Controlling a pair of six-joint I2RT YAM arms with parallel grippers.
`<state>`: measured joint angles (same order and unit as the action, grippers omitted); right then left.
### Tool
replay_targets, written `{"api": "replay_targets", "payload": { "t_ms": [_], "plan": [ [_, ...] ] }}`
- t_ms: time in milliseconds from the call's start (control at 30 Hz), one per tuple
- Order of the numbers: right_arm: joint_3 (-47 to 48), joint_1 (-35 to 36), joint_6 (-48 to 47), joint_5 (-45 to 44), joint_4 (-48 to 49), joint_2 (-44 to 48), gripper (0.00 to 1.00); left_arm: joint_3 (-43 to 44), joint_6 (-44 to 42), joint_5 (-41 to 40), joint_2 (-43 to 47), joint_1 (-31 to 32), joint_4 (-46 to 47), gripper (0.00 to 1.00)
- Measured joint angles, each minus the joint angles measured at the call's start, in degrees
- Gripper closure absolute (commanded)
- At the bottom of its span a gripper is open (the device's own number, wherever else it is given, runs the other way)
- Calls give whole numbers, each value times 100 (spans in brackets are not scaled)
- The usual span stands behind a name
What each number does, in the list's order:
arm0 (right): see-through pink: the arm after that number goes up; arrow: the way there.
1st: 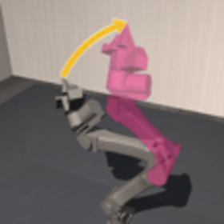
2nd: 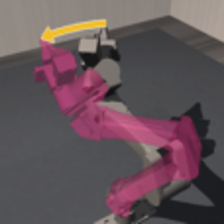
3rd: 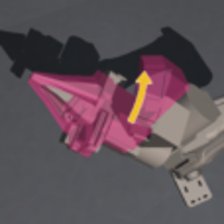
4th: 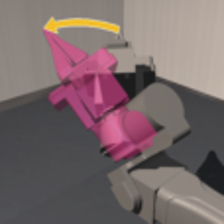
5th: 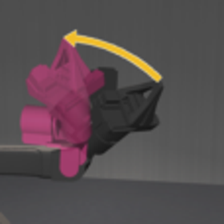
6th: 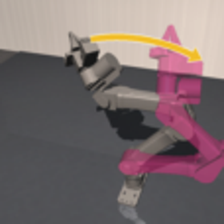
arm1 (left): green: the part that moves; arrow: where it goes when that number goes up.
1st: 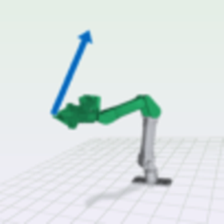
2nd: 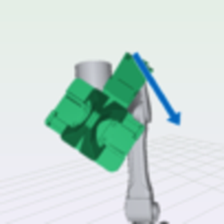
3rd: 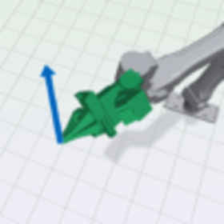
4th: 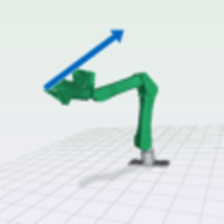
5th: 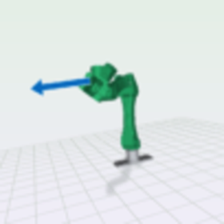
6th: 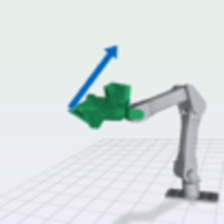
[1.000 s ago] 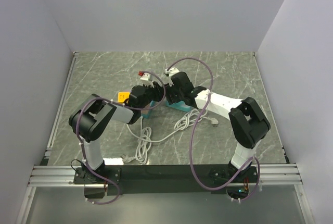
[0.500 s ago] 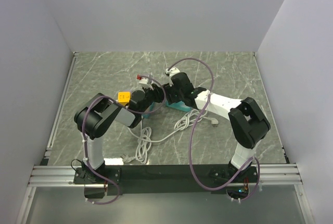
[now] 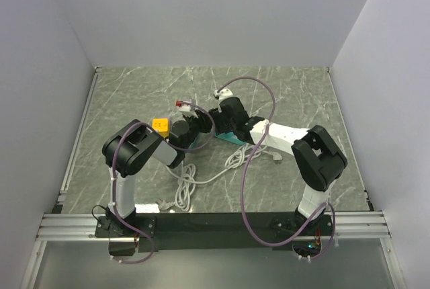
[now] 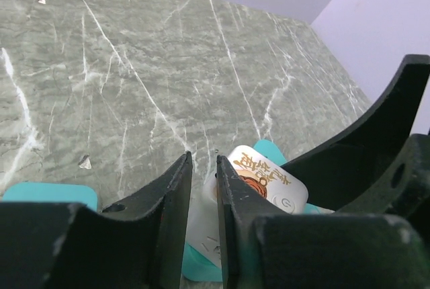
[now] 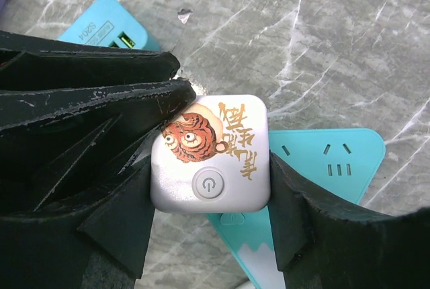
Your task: Insert the plug
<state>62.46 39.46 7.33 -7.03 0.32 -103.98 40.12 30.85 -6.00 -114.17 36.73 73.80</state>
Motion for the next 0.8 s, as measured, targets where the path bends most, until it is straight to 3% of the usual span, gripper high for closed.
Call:
{"api": "replay_targets", "payload": {
  "t_ms": [233, 367, 433, 567, 700, 800],
  "plan": [
    [-245, 55, 57, -155, 382, 70, 100, -4, -24, -175, 59, 42, -94, 70],
    [-365, 85, 57, -188, 503, 162, 98, 11, -151, -358, 358, 87, -680, 59],
    [-374, 103, 59, -186, 487, 225, 90, 24, -216, -442, 573, 103, -1102, 55],
    [-400, 111, 79, -190, 356, 442, 78, 144, -319, -658, 887, 153, -1950, 34],
    [-470, 72, 101, -179, 107, 634, 45, 306, -420, -765, 1123, 214, -2715, 27],
    [-522, 13, 96, -118, -63, 767, 39, 463, -450, -785, 1202, 278, -3147, 25]
  ]
}}
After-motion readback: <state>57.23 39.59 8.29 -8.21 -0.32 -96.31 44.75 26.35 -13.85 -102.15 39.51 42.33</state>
